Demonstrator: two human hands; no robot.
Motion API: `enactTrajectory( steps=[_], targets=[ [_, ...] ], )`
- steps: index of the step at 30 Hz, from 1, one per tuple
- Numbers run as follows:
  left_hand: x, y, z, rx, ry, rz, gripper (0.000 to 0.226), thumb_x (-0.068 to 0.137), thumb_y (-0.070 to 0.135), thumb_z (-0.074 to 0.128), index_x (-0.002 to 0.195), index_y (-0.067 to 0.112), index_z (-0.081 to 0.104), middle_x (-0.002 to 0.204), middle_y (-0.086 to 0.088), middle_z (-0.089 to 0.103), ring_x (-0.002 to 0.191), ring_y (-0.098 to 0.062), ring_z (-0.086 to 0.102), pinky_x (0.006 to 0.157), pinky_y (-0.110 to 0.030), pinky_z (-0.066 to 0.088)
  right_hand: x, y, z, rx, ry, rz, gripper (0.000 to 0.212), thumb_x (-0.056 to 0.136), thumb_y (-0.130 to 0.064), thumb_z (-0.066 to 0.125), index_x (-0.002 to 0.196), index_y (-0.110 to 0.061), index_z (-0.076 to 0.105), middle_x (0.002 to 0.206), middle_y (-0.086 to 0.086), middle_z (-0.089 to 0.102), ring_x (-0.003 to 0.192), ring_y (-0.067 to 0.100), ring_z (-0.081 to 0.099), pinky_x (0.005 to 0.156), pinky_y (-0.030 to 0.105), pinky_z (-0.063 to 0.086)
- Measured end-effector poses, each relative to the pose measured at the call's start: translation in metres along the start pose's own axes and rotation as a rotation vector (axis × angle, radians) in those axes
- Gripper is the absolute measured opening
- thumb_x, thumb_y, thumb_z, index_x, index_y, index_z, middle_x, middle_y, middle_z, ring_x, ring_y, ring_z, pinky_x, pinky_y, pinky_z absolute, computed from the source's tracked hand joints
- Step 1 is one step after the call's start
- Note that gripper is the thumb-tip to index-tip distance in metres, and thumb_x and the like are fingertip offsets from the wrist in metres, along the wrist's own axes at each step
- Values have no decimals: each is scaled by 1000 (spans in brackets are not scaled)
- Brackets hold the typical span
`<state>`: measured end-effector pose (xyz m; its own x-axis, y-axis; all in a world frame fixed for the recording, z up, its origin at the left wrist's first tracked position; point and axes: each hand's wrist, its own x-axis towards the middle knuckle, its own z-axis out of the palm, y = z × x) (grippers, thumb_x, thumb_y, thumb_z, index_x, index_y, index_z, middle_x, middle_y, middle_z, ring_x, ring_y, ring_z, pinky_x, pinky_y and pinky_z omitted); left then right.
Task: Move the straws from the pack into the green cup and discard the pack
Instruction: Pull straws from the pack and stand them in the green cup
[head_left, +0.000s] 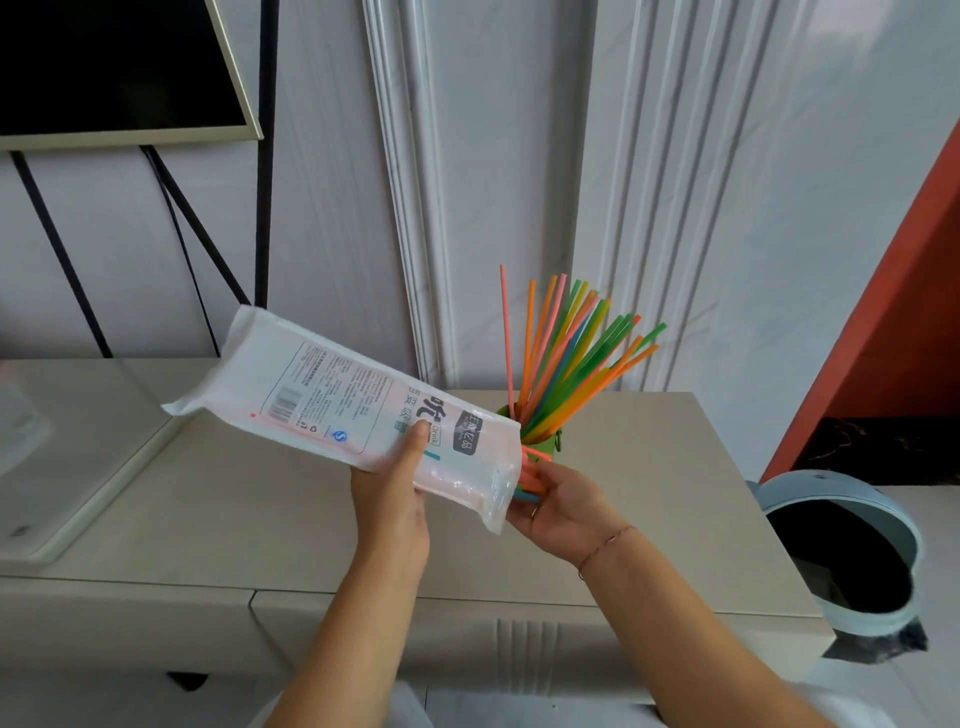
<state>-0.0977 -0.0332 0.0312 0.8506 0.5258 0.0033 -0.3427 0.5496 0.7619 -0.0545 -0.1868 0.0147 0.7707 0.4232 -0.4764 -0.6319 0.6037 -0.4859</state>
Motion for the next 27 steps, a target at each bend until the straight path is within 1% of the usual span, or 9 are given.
enactTrajectory(
  steps=[2,4,6,9,12,15,19,23,27],
  targets=[
    [2,-3,-5,-34,44,-52,57,82,2,69,134,21,53,122,-1,68,106,-17,67,73,-32,58,-2,-2,5,-57,18,-72,20,95,-5,44,88,-7,63,60,6,63,49,18,62,55,34,59],
    [2,-7,-9,-71,98,-108,52,81,3,70,128,21,58,119,0,70,101,-13,69,68,-28,58,-4,-4,8,-100,24,-137,21,96,-7,45,94,-7,66,78,11,70,70,22,67,63,39,59],
    [2,-10,-13,-118,136,-170,47,80,3,70,122,22,61,116,1,71,96,-12,70,65,-26,58,-6,-6,10,-209,40,-202,21,96,-8,46,98,-8,66,89,11,70,83,25,65,74,41,56],
    [3,-13,-17,-171,185,-267,38,83,2,67,116,20,62,109,-1,71,90,-14,70,62,-27,58,-9,-9,12,-411,59,-302,21,94,-9,46,106,-8,64,94,10,69,86,24,64,84,43,54],
    [4,-16,-19,-204,201,-316,30,84,1,64,108,19,62,89,1,75,81,-14,71,58,-28,59,-13,-14,14,-489,26,-349,20,91,-8,52,109,-9,62,96,11,68,86,25,64,91,46,51],
    [3,-16,-21,-204,216,-332,29,83,-1,65,104,19,61,85,0,75,81,-16,71,58,-29,59,-17,-19,12,-478,17,-396,20,88,-14,61,108,-13,58,87,6,69,76,19,66,76,38,56],
    [4,-16,-23,-194,226,-333,29,83,-2,65,103,19,62,85,0,75,87,-18,69,65,-32,61,-19,-23,11,-601,113,-543,17,91,-22,58,107,-20,59,83,1,69,64,9,67,53,20,51],
    [4,-17,-22,-196,225,-327,28,83,-2,65,103,18,63,83,2,75,86,-17,69,62,-29,60,-17,-19,8,-868,174,-616,8,85,-20,66,91,-17,69,85,3,69,64,7,61,53,17,46],
    [3,-18,-20,-188,186,-317,30,83,1,66,106,19,61,81,2,76,78,-15,72,64,-31,61,-16,-18,4,-919,119,-629,9,81,-13,71,88,-9,74,82,6,73,64,3,64,58,12,50]
  ],
)
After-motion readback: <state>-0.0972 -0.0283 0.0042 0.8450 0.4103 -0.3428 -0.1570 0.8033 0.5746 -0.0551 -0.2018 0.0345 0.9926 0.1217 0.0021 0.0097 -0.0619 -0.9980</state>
